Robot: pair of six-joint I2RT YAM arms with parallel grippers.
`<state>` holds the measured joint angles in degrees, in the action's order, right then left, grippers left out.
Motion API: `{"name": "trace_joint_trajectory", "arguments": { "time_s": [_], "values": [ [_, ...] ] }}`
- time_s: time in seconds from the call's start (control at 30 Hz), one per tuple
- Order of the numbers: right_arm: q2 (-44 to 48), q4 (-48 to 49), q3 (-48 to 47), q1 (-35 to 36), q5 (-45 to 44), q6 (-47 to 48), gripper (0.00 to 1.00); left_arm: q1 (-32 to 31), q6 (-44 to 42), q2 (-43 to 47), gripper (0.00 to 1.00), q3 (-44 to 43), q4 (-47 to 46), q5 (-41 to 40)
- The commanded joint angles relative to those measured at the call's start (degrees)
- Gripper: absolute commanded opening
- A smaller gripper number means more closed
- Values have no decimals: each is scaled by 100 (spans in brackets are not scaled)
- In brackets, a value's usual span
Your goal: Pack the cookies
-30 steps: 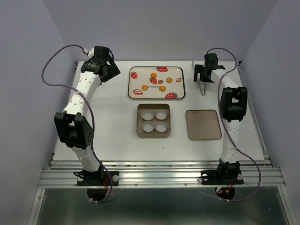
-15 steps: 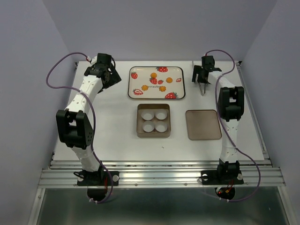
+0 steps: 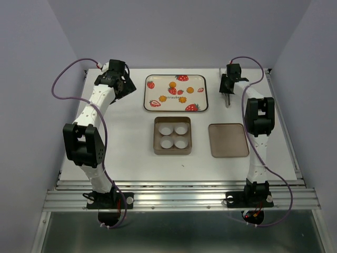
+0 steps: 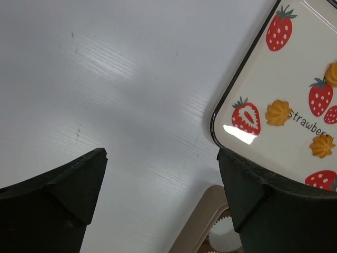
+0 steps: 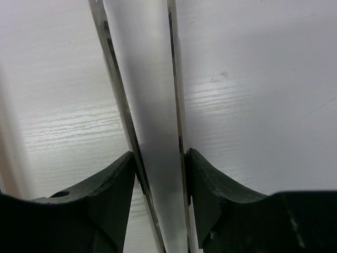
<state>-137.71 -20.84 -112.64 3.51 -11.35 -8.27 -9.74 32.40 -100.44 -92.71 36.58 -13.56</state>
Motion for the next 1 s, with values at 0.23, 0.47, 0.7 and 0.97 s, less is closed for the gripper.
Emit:
{"name": "trace_joint_trajectory", "arguments": {
  "time_s": [0.23,0.47,0.7,0.97],
  "values": [
    [481,-60,269,10,90,168,42,7,-41,113,99,-336,227,-164],
    [1219,-69,585,10,54,168,40,-2,-6,201,99,-336,429,-173],
    [2089,-437,910,10,545,-165,41,-46,73,385,99,-423,771,-94],
    [2617,-1343,727,114,1355,-491,40,-116,55,490,99,-714,1316,-41]
  ]
}}
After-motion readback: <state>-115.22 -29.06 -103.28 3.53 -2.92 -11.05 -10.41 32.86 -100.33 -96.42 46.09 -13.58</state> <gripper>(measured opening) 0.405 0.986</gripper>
